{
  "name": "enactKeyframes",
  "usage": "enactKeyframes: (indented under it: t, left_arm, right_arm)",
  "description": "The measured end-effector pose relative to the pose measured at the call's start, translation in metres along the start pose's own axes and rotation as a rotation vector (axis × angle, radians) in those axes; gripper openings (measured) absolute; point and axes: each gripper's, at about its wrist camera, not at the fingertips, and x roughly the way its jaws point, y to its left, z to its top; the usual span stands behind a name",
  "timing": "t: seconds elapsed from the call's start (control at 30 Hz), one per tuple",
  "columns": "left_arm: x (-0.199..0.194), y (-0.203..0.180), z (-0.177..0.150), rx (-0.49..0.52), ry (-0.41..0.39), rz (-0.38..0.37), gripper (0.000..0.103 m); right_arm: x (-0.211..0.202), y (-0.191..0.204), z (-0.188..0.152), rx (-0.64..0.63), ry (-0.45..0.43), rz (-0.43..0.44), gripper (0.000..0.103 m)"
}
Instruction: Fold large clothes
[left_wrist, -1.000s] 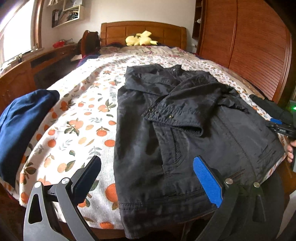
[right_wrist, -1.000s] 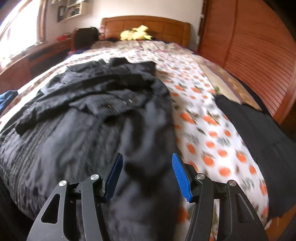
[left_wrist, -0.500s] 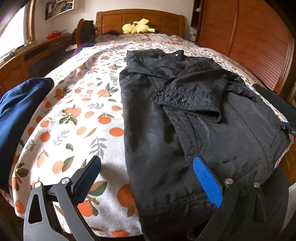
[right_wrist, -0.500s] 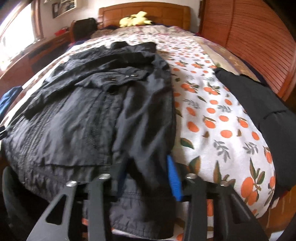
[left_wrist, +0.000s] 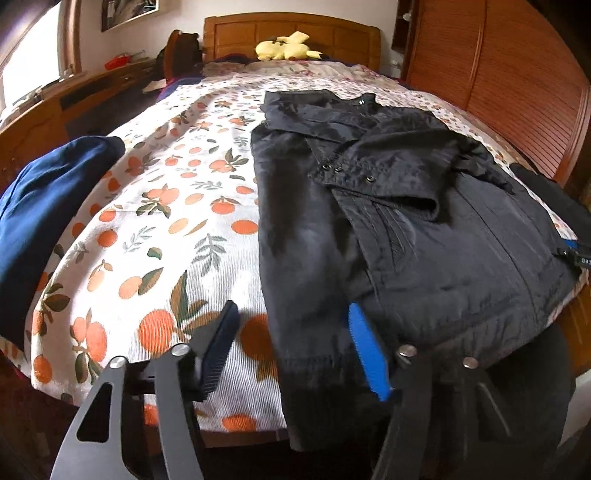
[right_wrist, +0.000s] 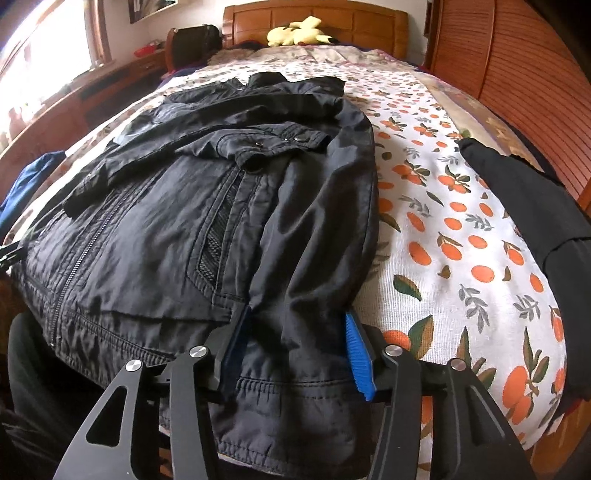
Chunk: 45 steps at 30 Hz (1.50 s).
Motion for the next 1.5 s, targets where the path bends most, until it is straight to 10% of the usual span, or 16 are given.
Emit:
enactKeyframes:
  t: [0.3, 0.47, 0.87, 1.03, 1.5]
  left_arm:
    - [0.0, -0.003, -0.01, -0.011, 0.003, 0.009, 0.057]
    - [-0.002, -0.013, -0.006, 0.012, 0.004, -0.013, 0.033]
    - [0.005, -0.014, -0.001, 0.01, 0.031, -0.02, 0.033]
    - [-0.001, -0.017, 0.008, 0.005, 0.027, -0.064, 0.008]
    - [-0.105, -0.035, 0.085, -0.018, -0.226, -0.177, 0.004]
  right_arm:
    - [0.003, -0.004, -0.001, -0.003, 0.002, 0.031, 0.049]
    - [-0.003, -0.004, 0.005, 0.003, -0.03, 0.022, 0.016]
    - [0.003, -0.01, 0.001, 0.062, -0.043, 0.095, 0.029]
    - [0.003, -0.008, 0.003, 0.062, -0.051, 0.08, 0.017]
    - [-0.097, 0.003, 0.065, -0.008, -0.363, 0.123, 0.004]
